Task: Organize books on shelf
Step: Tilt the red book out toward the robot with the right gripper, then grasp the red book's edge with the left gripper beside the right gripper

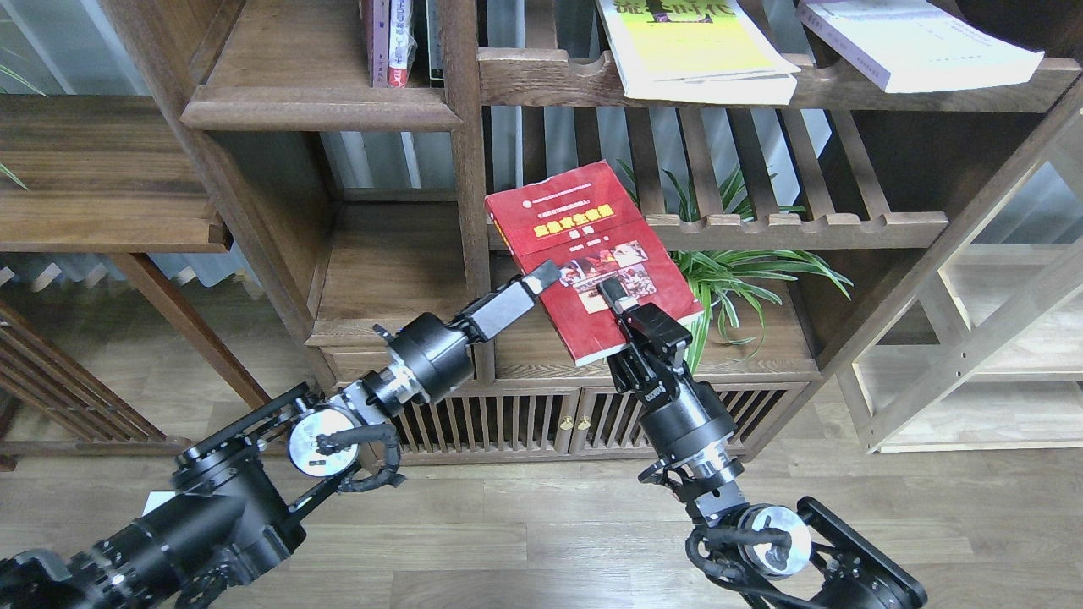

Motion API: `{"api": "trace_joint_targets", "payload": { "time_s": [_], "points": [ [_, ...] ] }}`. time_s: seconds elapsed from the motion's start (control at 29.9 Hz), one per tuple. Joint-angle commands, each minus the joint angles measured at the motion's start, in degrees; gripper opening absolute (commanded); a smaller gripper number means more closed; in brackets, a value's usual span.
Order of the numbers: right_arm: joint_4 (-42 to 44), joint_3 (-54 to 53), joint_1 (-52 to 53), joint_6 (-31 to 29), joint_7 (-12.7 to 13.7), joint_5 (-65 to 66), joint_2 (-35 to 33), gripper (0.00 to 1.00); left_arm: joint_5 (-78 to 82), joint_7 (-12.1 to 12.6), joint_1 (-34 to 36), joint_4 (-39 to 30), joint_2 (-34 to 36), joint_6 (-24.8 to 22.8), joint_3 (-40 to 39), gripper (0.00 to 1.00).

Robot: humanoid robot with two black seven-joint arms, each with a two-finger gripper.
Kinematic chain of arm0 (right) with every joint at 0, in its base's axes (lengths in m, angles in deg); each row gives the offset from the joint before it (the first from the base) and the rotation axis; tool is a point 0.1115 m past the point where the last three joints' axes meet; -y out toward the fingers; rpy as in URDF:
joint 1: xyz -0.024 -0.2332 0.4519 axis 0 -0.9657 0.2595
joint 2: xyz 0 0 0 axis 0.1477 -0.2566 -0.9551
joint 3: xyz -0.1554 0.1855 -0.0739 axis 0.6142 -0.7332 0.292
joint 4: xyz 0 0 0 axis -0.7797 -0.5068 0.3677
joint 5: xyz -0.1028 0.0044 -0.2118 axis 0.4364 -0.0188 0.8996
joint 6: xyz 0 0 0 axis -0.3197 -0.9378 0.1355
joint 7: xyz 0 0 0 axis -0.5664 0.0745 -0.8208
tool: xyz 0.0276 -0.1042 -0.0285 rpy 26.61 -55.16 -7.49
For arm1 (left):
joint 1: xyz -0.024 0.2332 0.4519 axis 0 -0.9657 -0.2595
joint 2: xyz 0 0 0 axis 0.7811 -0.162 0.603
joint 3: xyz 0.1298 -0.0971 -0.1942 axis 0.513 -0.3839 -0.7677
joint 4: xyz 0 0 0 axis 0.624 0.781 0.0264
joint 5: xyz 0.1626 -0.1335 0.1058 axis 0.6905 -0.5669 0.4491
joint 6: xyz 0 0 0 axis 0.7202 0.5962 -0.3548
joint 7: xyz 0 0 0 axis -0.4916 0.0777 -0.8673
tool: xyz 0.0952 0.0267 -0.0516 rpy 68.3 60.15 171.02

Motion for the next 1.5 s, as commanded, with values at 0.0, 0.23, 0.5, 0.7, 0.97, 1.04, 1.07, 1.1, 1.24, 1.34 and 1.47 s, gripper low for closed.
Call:
{"api": "trace_joint_targets", "payload": {
  "time_s": [0.0,0.23,0.5,0.7,0.97,1.04,1.07,1.1,1.24,1.34,1.47],
  "points": [
    [0.13,0.26,-0.07,0.00,0.01,0.10,0.05,0.04,-1.20,0.95,0.18,0.07,-0.95,0.00,0.01,0.99],
    [0.22,0.35,-0.07,0.00,0.10,0.45,0.05,0.05,-7.26,6.40,0.36,0.08,-0.95,0.00,0.09,0.98],
    [0.31,1.05,-0.07,0.00,0.10,0.63,0.05,0.05,-13.42,6.84,1.50,0.07,-0.95,0.00,0.09,0.98],
    [0.40,1.23,-0.07,0.00,0.10,0.63,0.05,0.05,-15.53,7.11,2.47,0.16,-0.95,0.00,-0.08,0.97],
    [0.40,1.32,0.02,0.00,0.10,1.25,0.14,0.05,-23.18,15.10,3.35,0.07,-0.95,0.00,-0.08,0.92],
    [0.40,1.32,0.02,0.00,0.10,1.42,0.14,0.05,-23.27,15.54,3.35,0.07,-0.95,0.00,-0.08,0.92],
    [0.40,1.32,0.02,0.00,0.10,1.42,0.14,0.05,-23.27,15.54,3.35,0.07,-0.95,0.00,-0.08,0.92],
    [0.40,1.32,-0.07,0.00,0.10,1.42,0.14,0.05,-23.27,15.54,3.26,0.07,-0.87,0.00,-0.08,0.92],
    [0.40,1.32,-0.07,0.00,0.10,1.42,0.14,0.05,-23.27,15.63,3.26,0.16,-0.78,0.00,-0.17,0.93],
    [0.40,1.49,-0.07,0.00,0.10,1.42,0.14,0.05,-23.27,15.63,3.26,0.16,-0.78,0.00,-0.34,0.95],
    [0.40,1.58,-0.07,0.00,0.10,1.42,0.14,0.05,-23.36,15.54,3.08,0.25,-0.78,0.00,-1.05,0.96]
  ]
}}
